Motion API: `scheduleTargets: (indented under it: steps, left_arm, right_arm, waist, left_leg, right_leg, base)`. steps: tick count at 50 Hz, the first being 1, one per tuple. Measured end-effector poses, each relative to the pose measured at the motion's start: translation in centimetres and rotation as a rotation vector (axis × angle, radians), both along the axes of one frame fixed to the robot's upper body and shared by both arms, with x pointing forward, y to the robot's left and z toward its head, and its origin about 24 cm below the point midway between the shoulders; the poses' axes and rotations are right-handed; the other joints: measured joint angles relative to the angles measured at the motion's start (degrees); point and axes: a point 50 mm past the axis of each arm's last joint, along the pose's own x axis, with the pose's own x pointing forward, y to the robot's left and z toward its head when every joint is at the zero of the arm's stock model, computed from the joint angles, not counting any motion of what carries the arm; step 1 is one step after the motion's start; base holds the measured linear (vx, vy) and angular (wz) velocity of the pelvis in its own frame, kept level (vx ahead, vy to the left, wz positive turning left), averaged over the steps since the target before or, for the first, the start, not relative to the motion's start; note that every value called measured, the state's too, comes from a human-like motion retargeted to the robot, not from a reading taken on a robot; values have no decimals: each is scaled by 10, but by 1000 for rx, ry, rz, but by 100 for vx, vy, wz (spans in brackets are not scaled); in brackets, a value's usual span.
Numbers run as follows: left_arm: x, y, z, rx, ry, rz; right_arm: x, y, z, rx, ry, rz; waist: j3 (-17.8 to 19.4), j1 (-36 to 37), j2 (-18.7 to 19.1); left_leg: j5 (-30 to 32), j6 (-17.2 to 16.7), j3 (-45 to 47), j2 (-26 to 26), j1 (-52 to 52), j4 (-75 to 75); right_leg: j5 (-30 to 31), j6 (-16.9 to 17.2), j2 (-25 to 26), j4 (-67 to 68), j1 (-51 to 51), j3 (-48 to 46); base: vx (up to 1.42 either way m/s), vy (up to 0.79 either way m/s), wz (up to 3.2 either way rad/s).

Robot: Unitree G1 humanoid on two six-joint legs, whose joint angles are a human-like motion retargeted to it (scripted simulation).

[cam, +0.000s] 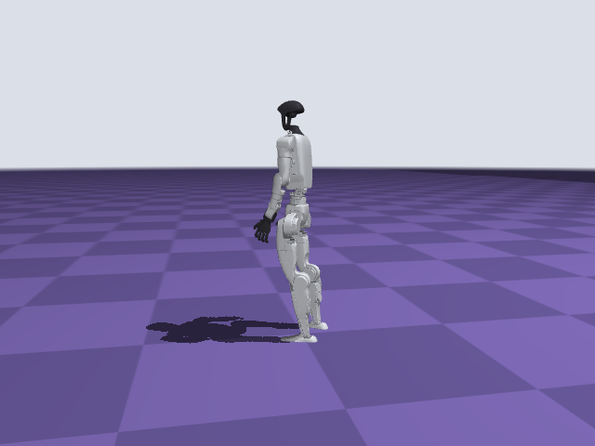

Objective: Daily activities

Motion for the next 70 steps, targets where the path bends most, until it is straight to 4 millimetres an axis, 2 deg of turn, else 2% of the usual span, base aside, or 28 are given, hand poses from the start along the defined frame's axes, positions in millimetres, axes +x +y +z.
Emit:
scheduleTargets:
  steps: [2,3,5,7,8,10,12,13,15,17,18,20,22,23,25,27,30,70]
  left_arm:
    - [1,-1,0,-6,-2,2]
    - [-10,-6,-3,-10,18,2]
    - [3,-1,1,-7,-10,6]
    - [-9,-7,-3,-16,13,8]
    - [1,-3,0,-12,-7,9]
    - [-12,-9,-4,-22,17,11]
    - [2,-3,1,-20,-12,18]
    - [-8,-8,-2,-27,7,20]
    - [6,-2,2,-25,-21,28]
    - [-6,-8,-2,-35,3,31]
    - [4,-4,2,-32,-18,36]
    - [-9,-10,-3,-44,5,40]
    - [9,-4,3,-41,-30,46]
    - [11,-4,4,-44,-34,48]
    - [-14,-14,-4,-50,7,48]
    - [10,-5,4,-51,-35,56]
    - [15,-6,6,-60,-46,61]
    - [21,-14,9,-147,-68,81]
  right_arm:
    - [0,1,0,2,0,-1]
    - [-11,5,-4,7,20,-2]
    - [0,-1,0,0,-5,-2]
    - [-13,5,-4,9,19,-7]
    - [-4,0,-1,4,-1,-9]
    - [-17,6,-5,13,23,-17]
    - [-5,-1,-1,9,-4,-24]
    - [-15,4,-4,15,14,-30]
    - [-3,-3,0,11,-13,-39]
    - [-16,3,-4,18,10,-50]
    - [-7,-2,-1,15,-11,-54]
    - [-20,3,-5,24,13,-68]
    - [-4,-5,0,19,-22,-79]
    - [-3,-6,1,20,-25,-85]
    - [-29,5,-7,26,17,-99]
    - [-8,-6,0,23,-23,-103]
    - [-5,-8,0,25,-29,-114]
    - [-22,-14,-3,27,0,-124]
  waist:
    - [-4,0,2]
    - [-3,1,0]
    - [-4,1,4]
    - [-1,1,2]
    - [-3,2,5]
    - [0,2,4]
    - [-2,2,8]
    - [0,2,7]
    - [-2,2,11]
    - [0,2,10]
    - [-1,2,12]
    - [0,2,11]
    - [-3,3,16]
    - [-5,4,18]
    - [9,1,12]
    - [2,4,19]
    - [-7,6,23]
    - [-16,1,28]
  left_leg:
    - [3,0,-1,1,-6,-2]
    - [10,0,-1,0,7,-11]
    - [1,-1,-3,1,-8,0]
    - [10,-1,-4,0,8,-11]
    - [3,-2,-5,1,-4,-3]
    - [13,-2,-7,0,12,-14]
    - [3,-4,-9,2,-5,-3]
    - [10,-4,-9,1,7,-11]
    - [1,-5,-11,3,-10,0]
    - [11,-5,-14,1,6,-11]
    - [4,-6,-15,3,-7,-3]
    - [14,-6,-17,1,8,-14]
    - [3,-8,-19,3,-15,0]
    - [3,-9,-20,4,-20,1]
    - [15,-8,-26,-1,23,-17]
    - [3,-10,-25,3,-11,0]
    - [5,-11,-28,4,-26,1]
    - [-2,-22,-57,6,-29,1]
  right_leg:
    - [1,-1,0,2,-7,-1]
    - [6,-2,-1,-3,5,-3]
    - [2,-1,1,0,-6,-3]
    - [8,-3,-1,-7,10,-6]
    - [3,-2,1,-2,-1,-5]
    - [11,-3,-1,-10,15,-9]
    - [4,-3,2,-3,0,-8]
    - [10,-4,1,-9,12,-11]
    - [2,-4,3,-1,-3,-9]
    - [10,-5,1,-10,13,-14]
    - [4,-5,3,-3,1,-13]
    - [12,-6,1,-12,17,-18]
    - [3,-6,4,-1,-5,-16]
    - [4,-6,4,-1,-9,-17]
    - [14,-6,0,-18,37,-26]
    - [3,-7,4,-1,3,-22]
    - [6,-8,5,-1,-12,-24]
    - [9,-18,9,-1,3,-47]
  base:
    - [0,0,0]
    - [0,0,0]
    - [0,0,0]
    - [0,0,0]
    - [0,0,0]
    - [0,0,0]
    - [0,0,0]
    - [0,0,0]
    - [0,0,0]
    - [0,0,0]
    - [0,0,0]
    - [0,0,0]
    - [0,0,0]
    - [0,0,0]
    - [-2,0,23]
    - [0,0,0]
    - [0,0,0]
    - [0,0,0]
